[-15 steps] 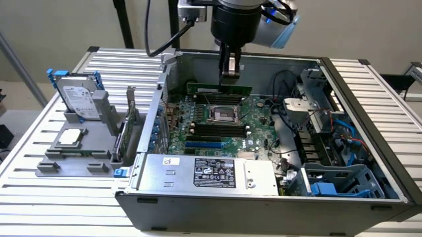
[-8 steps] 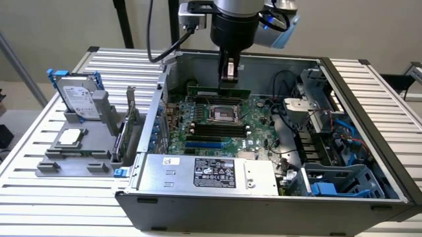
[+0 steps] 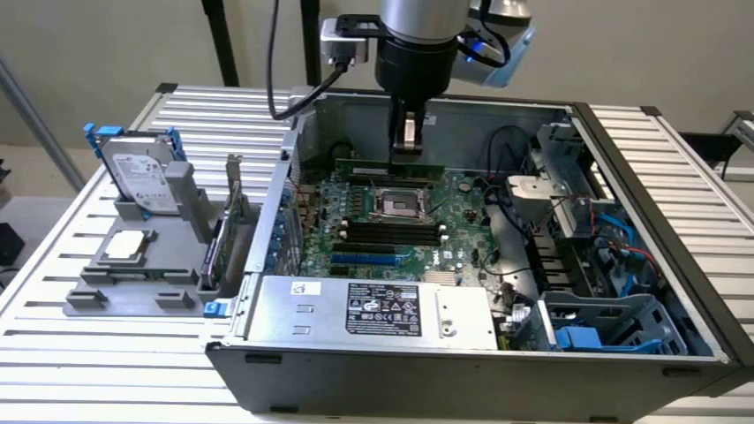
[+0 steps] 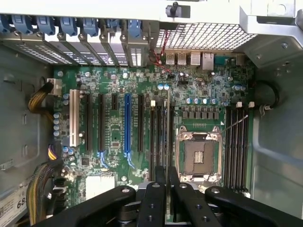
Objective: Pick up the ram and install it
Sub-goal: 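Insert the ram into the slot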
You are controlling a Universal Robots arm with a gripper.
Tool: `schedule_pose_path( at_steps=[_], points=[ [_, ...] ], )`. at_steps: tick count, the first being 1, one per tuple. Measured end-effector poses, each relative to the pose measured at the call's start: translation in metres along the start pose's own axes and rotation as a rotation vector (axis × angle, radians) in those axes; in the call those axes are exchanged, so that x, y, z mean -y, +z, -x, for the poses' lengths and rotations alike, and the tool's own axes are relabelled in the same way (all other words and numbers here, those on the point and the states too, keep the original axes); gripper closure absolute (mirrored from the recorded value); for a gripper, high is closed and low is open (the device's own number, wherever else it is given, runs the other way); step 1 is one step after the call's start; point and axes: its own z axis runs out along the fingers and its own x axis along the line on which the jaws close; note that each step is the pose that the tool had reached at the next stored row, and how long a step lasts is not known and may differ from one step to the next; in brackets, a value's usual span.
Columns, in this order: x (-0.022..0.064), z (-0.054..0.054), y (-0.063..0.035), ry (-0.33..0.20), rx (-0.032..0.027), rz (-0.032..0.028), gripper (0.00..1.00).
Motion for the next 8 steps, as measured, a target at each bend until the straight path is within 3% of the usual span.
schedule_pose_path(
  at_steps=[8],
  points=[
    [0.0013,0.001,0.0146,0.000,0.0000,0.0001,0.86]
  ],
)
